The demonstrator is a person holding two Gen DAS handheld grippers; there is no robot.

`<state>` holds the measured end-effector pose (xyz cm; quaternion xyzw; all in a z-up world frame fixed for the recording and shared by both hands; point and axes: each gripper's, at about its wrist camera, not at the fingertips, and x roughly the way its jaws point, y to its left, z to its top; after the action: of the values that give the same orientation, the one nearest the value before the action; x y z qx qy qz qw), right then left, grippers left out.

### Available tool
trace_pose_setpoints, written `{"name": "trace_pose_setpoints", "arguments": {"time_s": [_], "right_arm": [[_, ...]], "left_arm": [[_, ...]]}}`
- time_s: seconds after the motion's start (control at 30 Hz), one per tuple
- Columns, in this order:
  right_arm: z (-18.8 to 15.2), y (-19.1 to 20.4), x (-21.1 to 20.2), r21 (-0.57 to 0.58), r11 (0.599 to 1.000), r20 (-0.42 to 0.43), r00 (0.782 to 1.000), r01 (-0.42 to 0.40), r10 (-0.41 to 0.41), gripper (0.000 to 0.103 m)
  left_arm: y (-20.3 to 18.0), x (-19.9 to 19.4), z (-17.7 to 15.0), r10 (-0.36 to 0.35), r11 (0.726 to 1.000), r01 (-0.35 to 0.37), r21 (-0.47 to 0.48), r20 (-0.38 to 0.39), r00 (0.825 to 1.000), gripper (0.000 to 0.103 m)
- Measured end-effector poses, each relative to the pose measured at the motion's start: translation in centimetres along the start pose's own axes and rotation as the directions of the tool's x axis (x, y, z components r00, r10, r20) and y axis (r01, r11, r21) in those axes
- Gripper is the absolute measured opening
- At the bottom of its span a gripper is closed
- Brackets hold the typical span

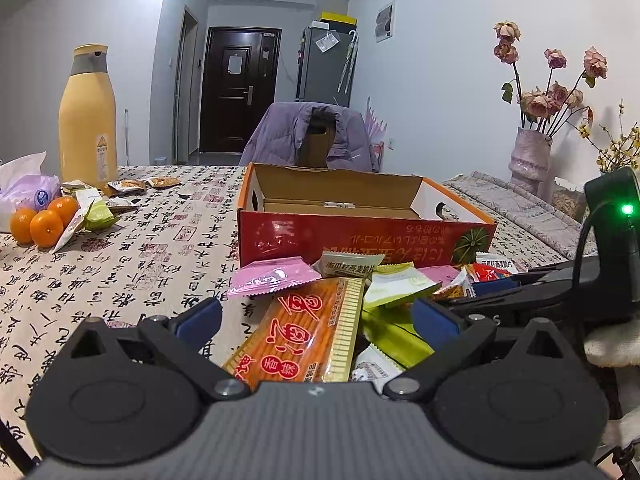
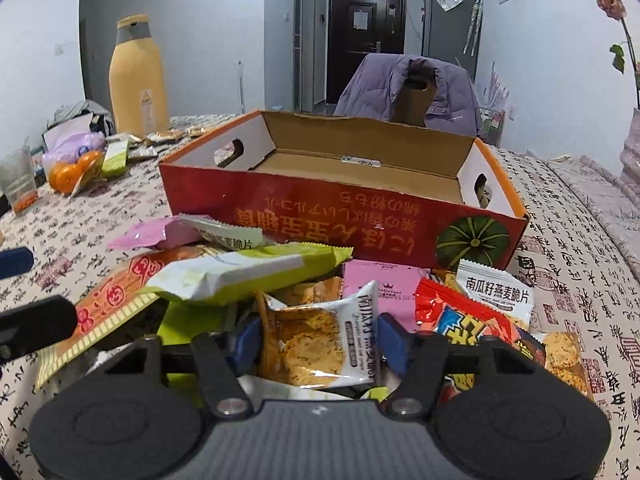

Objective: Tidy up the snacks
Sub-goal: 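Grasp a cookie packet with the right gripper while the left gripper grasps a green bar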

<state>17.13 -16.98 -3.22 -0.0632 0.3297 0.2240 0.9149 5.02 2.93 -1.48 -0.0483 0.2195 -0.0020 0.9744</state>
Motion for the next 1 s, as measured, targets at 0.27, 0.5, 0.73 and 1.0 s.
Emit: {"name": "trace_pose_setpoints", "arguments": {"time_s": [0.27, 0.5, 0.73, 1.0], "right_arm": [[-0.3, -1.2, -2.7, 0.061, 0.998, 0.109, 0.994, -0.019, 0.012, 0.051], [-0.6, -2.6, -6.6, 0.093, 0.995, 0.249, 0.969, -0.022, -0.002, 0.051], [-1.9, -4.4, -8.0, 0.125, 0.992, 0.266, 0.964, -0.015, -0.019, 0.051], [-2.8, -6.1, -8.1, 0.152, 0.988, 0.274, 0.961, -0.011, -0.031, 0.052]], "left_arm": [[-0.2, 0.0, 0.1, 0.003, 1.0, -0.003, -0.001, -0.011, 1.0, 0.103], [-1.6, 0.6, 0.4, -0.015, 1.0, 0.016, 0.005, -0.048, 0.999, 0.103], [-4.2, 1.4, 1.2, -0.04, 0.999, 0.043, 0.034, -0.068, 0.997, 0.103], [-6.2, 4.0, 3.8, -0.031, 0.997, 0.04, 0.065, -0.137, 0.99, 0.1]]}}
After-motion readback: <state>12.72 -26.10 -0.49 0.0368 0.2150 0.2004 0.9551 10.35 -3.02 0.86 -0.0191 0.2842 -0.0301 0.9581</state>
